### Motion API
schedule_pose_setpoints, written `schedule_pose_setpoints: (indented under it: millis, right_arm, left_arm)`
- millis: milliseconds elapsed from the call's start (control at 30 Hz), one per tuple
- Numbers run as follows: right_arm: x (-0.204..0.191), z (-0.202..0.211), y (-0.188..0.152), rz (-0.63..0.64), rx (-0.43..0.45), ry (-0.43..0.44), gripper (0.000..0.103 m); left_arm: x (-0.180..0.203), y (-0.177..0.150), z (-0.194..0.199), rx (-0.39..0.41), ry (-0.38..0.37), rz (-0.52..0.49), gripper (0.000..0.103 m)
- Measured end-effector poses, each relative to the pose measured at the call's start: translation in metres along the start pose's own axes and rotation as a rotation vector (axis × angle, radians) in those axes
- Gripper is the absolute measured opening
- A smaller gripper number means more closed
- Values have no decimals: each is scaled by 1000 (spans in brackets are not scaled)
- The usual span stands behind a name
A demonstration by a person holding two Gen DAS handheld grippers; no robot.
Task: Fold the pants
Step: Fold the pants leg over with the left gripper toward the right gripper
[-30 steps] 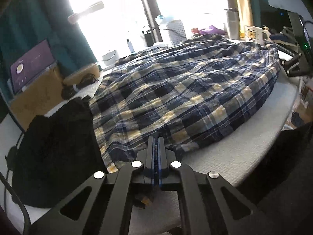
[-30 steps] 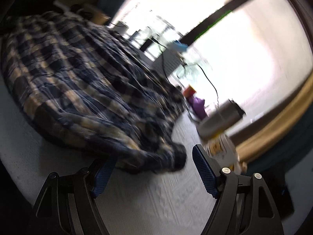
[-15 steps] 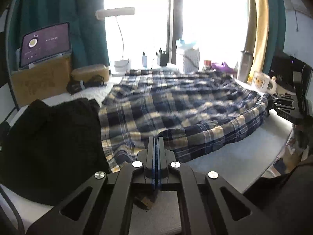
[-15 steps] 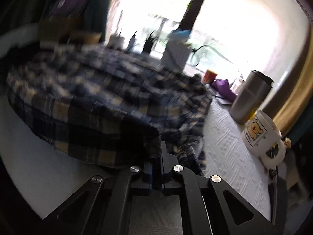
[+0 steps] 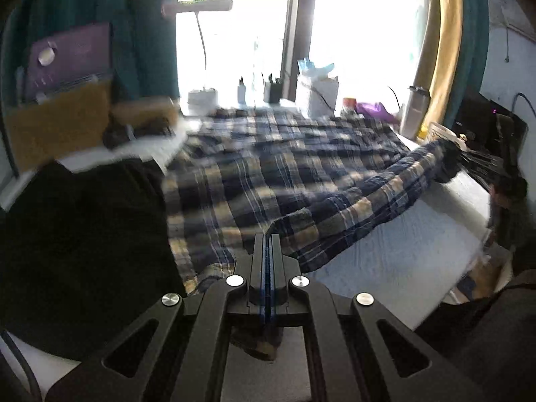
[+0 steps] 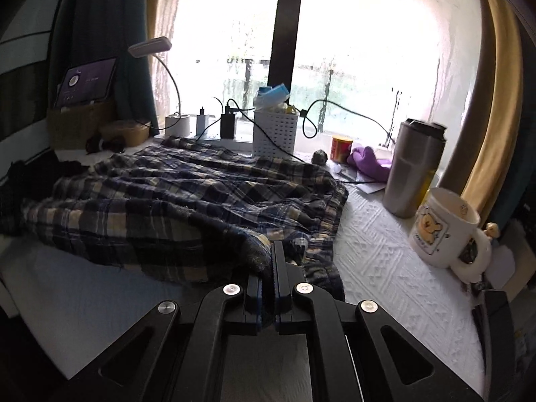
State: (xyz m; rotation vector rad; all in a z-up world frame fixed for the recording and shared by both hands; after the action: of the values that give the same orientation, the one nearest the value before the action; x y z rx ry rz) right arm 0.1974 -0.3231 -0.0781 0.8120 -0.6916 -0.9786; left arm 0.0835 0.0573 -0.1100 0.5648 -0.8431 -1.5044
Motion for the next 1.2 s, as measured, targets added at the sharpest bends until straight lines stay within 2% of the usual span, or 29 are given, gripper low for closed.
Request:
schedule_pose_setpoints:
  millis: [133,167,200,233,267,300,333,367,433,500,533,567,600,633,667,700,800,967,1200]
  right_arm:
    - [-2,-30,1,-21,-56,14,4]
    - [-2,-36,1,-31,-72,23,4]
    - [-3,-40,0,-38,-85,25,4]
    - [-4,-44,-1,-37,-103,26,4]
    - [-5,-46,0,-35,-111,27,4]
    - [-5,-46,0,-38,-113,30,4]
    - [-4,-46,-1,-45,-119,36,4]
    - [-3,-47,-2,-53,-122,39,4]
    - [-2,-47,-3,-64,-123,45,4]
    - [-2,-47,-3,-63,-123,42,4]
    - [-2,-47,-2,-64,-122,44,4]
    - [-2,-47,-2,-63,-120,44,4]
    - [-2,-47,-1,-64,-117,43,4]
    - [0,-46,-1,-64,-113,41,4]
    - [0,-45,0,-65,-111,38,4]
    - [1,-44,1,-65,-108,37,4]
    - [1,-38,3,-63,-95,45,4]
    - [-2,-26,4,-78,-75,38,4]
    - [1,7,26,-85,19,11,4]
  left_arm:
    - [-5,-12,-18,-97,-46,-14,2]
    - [-5,-15,-21,-118,-55,-27,7]
    - [-4,-17,-23,-141,-70,-46,28]
    - [-2,-19,-22,-150,-87,-55,43]
    - [0,-20,-20,-154,-117,-62,74]
    - [2,-20,-17,-150,-137,-68,89]
    - [5,-20,-16,-146,-144,-76,90]
    - [6,-21,-15,-147,-141,-95,90]
    - [5,-23,-20,-164,-62,-142,90]
    - [2,-29,-30,-217,-5,-184,90]
    - [6,-29,-28,-191,-4,-221,89]
    - [7,-30,-27,-191,-14,-238,82]
    - [8,-30,-25,-195,-38,-234,68]
    - [5,-30,-25,-196,-44,-217,60]
    - [3,-29,-23,-190,-24,-212,39]
    - [0,-28,-22,-190,-23,-202,25]
    - [-6,-25,-20,-177,12,-183,7]
    - [3,-5,2,-68,16,-170,6]
    - [10,45,27,82,38,-203,6]
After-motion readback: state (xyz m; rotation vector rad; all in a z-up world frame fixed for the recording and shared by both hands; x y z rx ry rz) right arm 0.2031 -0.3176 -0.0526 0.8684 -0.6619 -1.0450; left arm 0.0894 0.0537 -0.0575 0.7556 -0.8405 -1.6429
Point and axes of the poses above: each gripper's, at about its wrist camera, not at the fingertips, and z roughly against the way its jaws point, x to its right, y to its top, the point moved 5 cm from there along -z, roughly the way its jaws point
